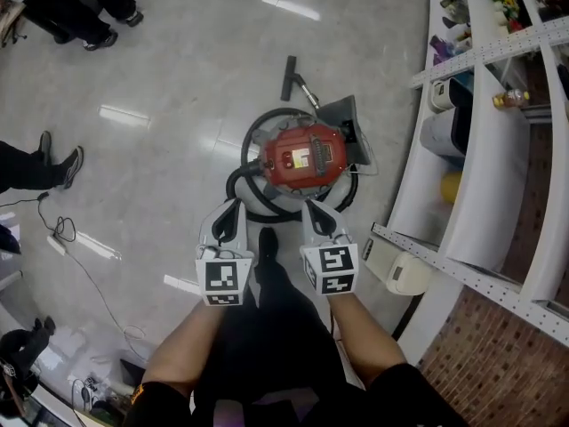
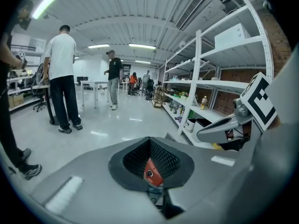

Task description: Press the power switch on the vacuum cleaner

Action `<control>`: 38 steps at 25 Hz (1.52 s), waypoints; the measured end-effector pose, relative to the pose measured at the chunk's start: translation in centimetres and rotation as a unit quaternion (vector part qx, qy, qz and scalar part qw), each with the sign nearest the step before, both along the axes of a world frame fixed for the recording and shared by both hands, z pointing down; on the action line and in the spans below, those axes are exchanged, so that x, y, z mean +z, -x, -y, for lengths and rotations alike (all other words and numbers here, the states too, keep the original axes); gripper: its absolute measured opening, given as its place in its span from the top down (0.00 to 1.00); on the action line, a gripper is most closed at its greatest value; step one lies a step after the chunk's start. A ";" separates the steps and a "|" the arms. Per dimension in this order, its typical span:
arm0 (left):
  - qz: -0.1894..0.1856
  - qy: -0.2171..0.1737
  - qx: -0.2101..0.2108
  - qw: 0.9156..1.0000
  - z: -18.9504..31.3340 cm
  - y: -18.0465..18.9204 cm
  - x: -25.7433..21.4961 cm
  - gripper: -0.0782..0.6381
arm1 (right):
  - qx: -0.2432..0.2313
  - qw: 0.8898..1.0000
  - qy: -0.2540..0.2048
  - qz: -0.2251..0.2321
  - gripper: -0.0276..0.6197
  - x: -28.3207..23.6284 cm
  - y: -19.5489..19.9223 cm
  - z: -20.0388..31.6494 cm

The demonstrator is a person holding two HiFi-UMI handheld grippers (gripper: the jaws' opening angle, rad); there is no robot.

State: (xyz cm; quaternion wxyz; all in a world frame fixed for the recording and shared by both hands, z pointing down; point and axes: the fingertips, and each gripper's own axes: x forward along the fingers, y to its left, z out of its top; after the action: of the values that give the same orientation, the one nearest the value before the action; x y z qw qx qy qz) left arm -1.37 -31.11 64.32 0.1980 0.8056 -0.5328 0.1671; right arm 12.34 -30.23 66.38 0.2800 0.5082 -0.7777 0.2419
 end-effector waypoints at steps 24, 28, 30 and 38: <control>0.012 0.131 0.075 0.988 8.8 -1.5 22.0 0.87 | 0.039 0.988 0.142 -0.056 0.97 21.8 0.1 9.6; 0.016 0.141 0.084 0.986 9.5 -1.9 24.0 0.87 | 0.039 0.984 0.161 -0.067 0.97 24.0 -0.1 10.0; 0.015 0.145 0.086 0.986 9.7 -2.1 24.5 0.87 | 0.038 0.981 0.173 -0.074 0.97 25.0 -0.3 9.9; 0.022 0.161 0.097 0.982 10.3 -2.2 26.3 0.87 | 0.043 0.974 0.205 -0.088 0.97 27.4 -0.4 10.1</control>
State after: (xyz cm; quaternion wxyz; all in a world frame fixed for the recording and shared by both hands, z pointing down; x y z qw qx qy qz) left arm 0.86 -41.39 90.61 0.2962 0.8073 -0.4220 0.2872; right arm 12.76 -40.29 93.83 0.4349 0.4923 -0.6613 0.3622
